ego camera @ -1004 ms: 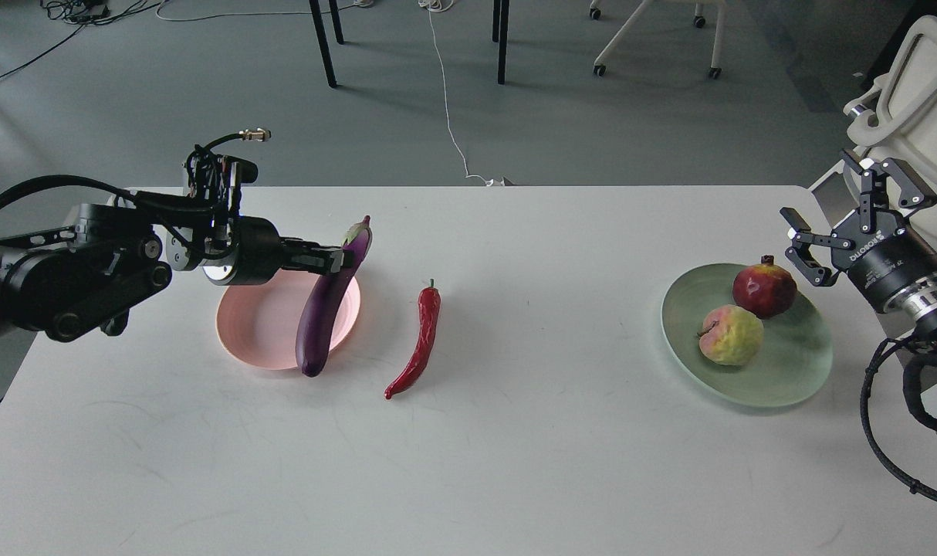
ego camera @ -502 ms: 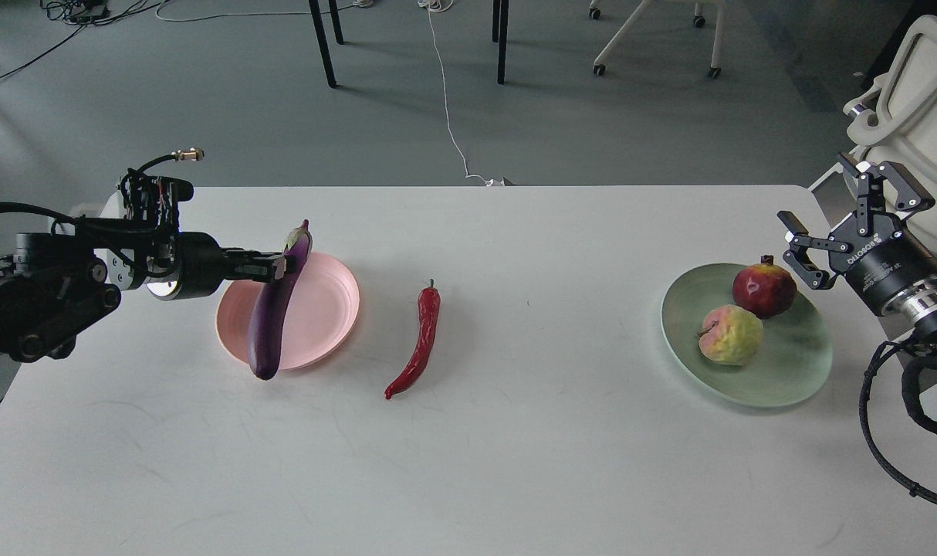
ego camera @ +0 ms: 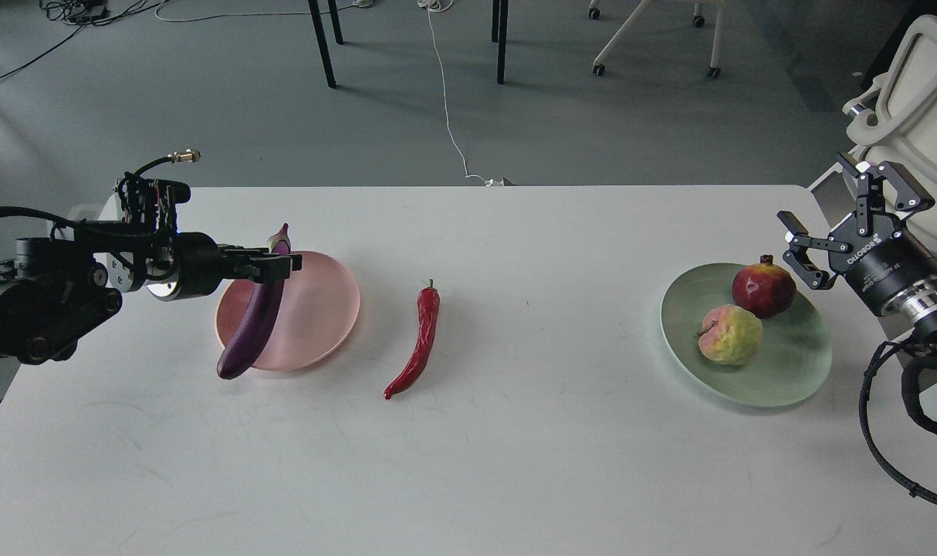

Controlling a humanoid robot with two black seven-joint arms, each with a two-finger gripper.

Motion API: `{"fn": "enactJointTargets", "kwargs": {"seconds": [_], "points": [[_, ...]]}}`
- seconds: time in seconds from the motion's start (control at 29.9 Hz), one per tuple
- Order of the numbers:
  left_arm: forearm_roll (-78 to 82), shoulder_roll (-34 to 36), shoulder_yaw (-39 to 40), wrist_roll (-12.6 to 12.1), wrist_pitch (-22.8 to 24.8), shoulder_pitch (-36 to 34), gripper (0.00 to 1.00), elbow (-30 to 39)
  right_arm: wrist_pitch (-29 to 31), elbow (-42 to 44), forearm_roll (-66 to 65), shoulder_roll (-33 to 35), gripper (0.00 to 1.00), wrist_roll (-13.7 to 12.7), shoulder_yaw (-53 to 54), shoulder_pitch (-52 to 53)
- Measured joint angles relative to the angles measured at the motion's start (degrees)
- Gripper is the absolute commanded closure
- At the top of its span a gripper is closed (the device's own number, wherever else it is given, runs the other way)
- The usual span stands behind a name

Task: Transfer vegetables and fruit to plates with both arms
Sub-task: 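Lift the eggplant onto the pink plate and release it, then move the left gripper to the red chili pepper and grasp it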

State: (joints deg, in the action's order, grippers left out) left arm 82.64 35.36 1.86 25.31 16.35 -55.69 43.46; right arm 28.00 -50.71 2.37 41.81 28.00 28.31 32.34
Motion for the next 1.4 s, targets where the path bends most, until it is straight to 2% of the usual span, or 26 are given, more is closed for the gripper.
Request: {"fn": "enactJointTargets", "kwargs": {"seconds": [0.1,0.27,0.5,0.64,0.7,1.0,1.4], "points": [[0.03,0.07,0.33,-0.09,-0.09,-1.99,0.26,2.64,0.00,0.00,0.00,-0.17,0.05,0.00,0.07,0.00],[-0.11,0.22,0.62,-1.53,-0.08,-6.02,0.26,11.63,0.00,0.00,-0.03,-0.31,0.05,0.00,0.12,0.00],[-0.26,-2.74,3.26,-9.27,-0.60,-5.34,0.22,23.10,0.00,0.06,-0.10,-0.30,0.04,0.00,0.13,0.00],[0.00,-5.62,3.77,-13.24,-2.77,-1.01,0.15,25.77,0.00,0.03,-0.10,-0.08,0.03,0.00,0.21,-0.02],[0.07,-6.38,3.90,-14.18,-3.18,0.43,0.14,25.95,0.00,-0.02,-0.10,-0.07,0.03,0.00,0.31,-0.03],[3.06,-8.16,3.28,-15.67,-3.31,4.17,0.07,25.09,0.00,-0.05,-0.10,0.04,0.03,0.00,0.44,-0.05],[10.72,-10.31,2.81,-15.64,-2.96,5.43,0.07,20.25,0.00,-0.03,-0.09,0.04,0.03,0.00,0.34,-0.22]]}}
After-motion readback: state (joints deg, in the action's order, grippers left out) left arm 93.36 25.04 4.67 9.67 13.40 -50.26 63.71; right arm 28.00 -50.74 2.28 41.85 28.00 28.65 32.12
